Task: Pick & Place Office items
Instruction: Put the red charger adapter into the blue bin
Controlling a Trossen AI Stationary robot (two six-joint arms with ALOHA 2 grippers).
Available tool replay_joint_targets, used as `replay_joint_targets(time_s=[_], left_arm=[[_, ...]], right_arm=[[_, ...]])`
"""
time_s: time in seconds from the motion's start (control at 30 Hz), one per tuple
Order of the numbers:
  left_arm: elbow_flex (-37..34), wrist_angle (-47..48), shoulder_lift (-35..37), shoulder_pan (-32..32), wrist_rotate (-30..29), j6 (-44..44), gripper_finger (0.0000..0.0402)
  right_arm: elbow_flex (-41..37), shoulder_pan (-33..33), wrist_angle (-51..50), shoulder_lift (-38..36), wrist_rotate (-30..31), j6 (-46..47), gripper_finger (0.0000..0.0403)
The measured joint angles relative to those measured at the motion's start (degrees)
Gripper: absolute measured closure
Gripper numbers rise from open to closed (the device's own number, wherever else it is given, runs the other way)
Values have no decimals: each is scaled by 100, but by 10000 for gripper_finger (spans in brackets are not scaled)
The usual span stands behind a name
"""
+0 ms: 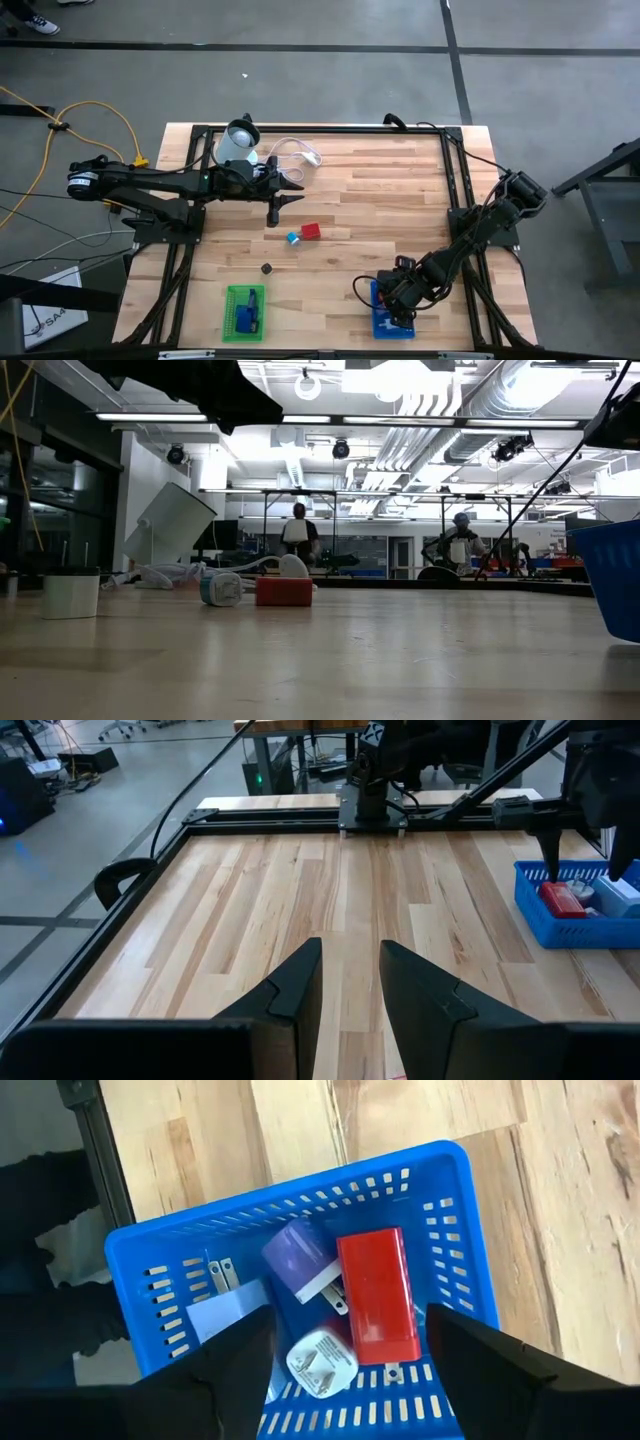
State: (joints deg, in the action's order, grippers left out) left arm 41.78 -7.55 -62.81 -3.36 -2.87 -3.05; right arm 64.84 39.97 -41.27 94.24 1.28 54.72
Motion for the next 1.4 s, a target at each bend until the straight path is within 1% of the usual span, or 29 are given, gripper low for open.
replay_joint_targets(time_s=[0.23, 0.37, 0.5, 0.77, 0.93, 1.17, 1.4], left_arm=[[0, -1, 0, -1, 0, 0, 304], [0, -1, 0, 0, 0, 0, 304], [0, -1, 0, 0, 1, 0, 304], [0, 0, 0, 0, 0, 0, 304], [0, -2, 0, -2, 1, 0, 304], [0, 0, 0, 0, 0, 0, 304], [0, -2, 0, -1, 2, 0, 304]], right_arm=[[0, -41, 0, -16, 0, -88, 158], [0, -150, -2, -247, 137, -166, 158], [2, -259, -5, -581, 583, -400, 158], [2, -451, -63, -1267, 1697, -963, 158], [2, -655, -102, -1747, 2229, -1288, 158], [4, -1079, -254, -2257, 2723, -1672, 158], [4, -1516, -544, -2530, 3154, -1901, 158]])
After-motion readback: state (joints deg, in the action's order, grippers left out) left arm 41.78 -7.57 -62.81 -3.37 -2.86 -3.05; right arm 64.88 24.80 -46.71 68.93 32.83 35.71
